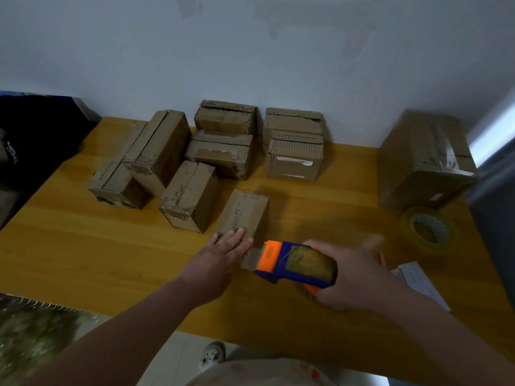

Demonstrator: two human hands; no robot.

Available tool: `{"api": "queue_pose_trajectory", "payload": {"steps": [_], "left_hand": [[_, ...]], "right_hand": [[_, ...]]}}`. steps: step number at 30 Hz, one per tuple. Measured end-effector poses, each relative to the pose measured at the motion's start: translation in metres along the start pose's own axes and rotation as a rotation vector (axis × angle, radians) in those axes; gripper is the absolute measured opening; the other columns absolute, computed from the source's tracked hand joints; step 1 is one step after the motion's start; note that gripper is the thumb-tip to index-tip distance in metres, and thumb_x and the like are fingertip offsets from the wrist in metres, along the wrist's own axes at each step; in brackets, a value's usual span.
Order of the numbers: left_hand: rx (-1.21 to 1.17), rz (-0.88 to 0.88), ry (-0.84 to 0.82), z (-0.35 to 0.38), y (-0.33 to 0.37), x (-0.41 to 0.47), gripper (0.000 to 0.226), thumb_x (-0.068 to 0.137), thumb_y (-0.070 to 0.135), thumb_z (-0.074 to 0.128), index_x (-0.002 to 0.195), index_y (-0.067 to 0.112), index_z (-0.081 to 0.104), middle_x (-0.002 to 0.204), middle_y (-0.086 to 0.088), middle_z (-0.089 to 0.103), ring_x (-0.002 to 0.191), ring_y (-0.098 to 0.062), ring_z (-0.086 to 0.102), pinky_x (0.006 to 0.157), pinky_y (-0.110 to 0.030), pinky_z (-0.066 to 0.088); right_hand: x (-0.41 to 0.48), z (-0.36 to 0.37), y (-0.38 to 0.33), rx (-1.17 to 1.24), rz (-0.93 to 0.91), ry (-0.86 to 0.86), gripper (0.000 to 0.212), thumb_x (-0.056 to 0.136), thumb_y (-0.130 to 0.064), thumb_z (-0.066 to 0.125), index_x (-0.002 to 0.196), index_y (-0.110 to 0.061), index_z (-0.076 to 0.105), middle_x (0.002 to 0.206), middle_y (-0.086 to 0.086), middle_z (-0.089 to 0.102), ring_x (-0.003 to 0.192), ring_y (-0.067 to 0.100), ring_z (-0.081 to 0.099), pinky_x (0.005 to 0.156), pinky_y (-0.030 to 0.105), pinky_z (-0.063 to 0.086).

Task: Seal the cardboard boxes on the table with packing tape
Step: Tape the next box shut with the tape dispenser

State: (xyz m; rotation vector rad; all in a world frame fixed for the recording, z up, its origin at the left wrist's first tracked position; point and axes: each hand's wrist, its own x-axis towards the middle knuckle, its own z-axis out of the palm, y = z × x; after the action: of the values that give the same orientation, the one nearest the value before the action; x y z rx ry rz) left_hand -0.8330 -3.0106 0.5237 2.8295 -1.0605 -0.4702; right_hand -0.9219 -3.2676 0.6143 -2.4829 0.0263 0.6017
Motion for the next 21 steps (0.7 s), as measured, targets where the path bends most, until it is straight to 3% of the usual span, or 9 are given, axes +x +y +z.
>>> {"api": "queue_pose_trajectory", "payload": {"steps": [2,7,10,17,21], "left_hand": [[0.0,0.0,-0.001,-0.001,0.0,0.0,0.084,0.095,0.016,0.052,0.15,0.034,-0.009,0.145,0.017,-0.025,0.134,0.0,-0.018,0.112,-0.027,-0.013],[0.001,0.007,0.005,-0.002,0.0,-0.001,0.083,0.095,0.011,0.048,0.15,0.033,-0.01,0.145,0.016,-0.026,0.133,0.0,-0.021,0.111,-0.026,-0.015],[0.004,0.003,0.011,-0.002,0.0,-0.001,0.084,0.095,0.01,0.048,0.149,0.032,-0.011,0.15,0.015,-0.022,0.132,-0.001,-0.021,0.109,-0.026,-0.016],[0.025,0.013,0.026,-0.003,0.003,-0.003,0.078,0.098,0.014,0.044,0.147,0.031,-0.015,0.159,0.006,-0.016,0.132,-0.005,-0.024,0.109,-0.027,-0.016],[0.001,0.018,0.035,-0.003,0.002,-0.003,0.075,0.099,0.013,0.042,0.15,0.03,-0.01,0.16,0.004,-0.014,0.136,-0.007,-0.022,0.11,-0.027,-0.015]], "right_hand": [[-0.002,-0.002,-0.003,-0.004,0.03,-0.029,0.072,0.076,-0.032,0.075,0.132,-0.054,0.034,0.102,-0.023,0.054,0.082,-0.007,0.051,0.053,0.007,0.03],[-0.002,-0.003,-0.005,0.045,0.048,-0.031,0.073,0.071,-0.032,0.078,0.128,-0.054,0.038,0.094,-0.021,0.058,0.075,-0.001,0.063,0.061,0.02,0.054],[-0.003,-0.006,-0.003,0.075,0.061,-0.038,0.075,0.071,-0.025,0.08,0.121,-0.057,0.034,0.09,-0.015,0.06,0.069,0.003,0.066,0.062,0.024,0.059],[0.019,0.0,-0.008,0.079,0.131,-0.109,0.062,0.075,-0.017,0.077,0.126,-0.04,0.05,0.077,-0.001,0.068,0.055,0.015,0.069,0.053,0.035,0.06],[0.045,0.014,-0.011,-0.015,0.127,-0.094,0.055,0.068,-0.027,0.075,0.117,-0.042,0.055,0.084,-0.006,0.067,0.069,0.016,0.069,0.062,0.04,0.061]]}}
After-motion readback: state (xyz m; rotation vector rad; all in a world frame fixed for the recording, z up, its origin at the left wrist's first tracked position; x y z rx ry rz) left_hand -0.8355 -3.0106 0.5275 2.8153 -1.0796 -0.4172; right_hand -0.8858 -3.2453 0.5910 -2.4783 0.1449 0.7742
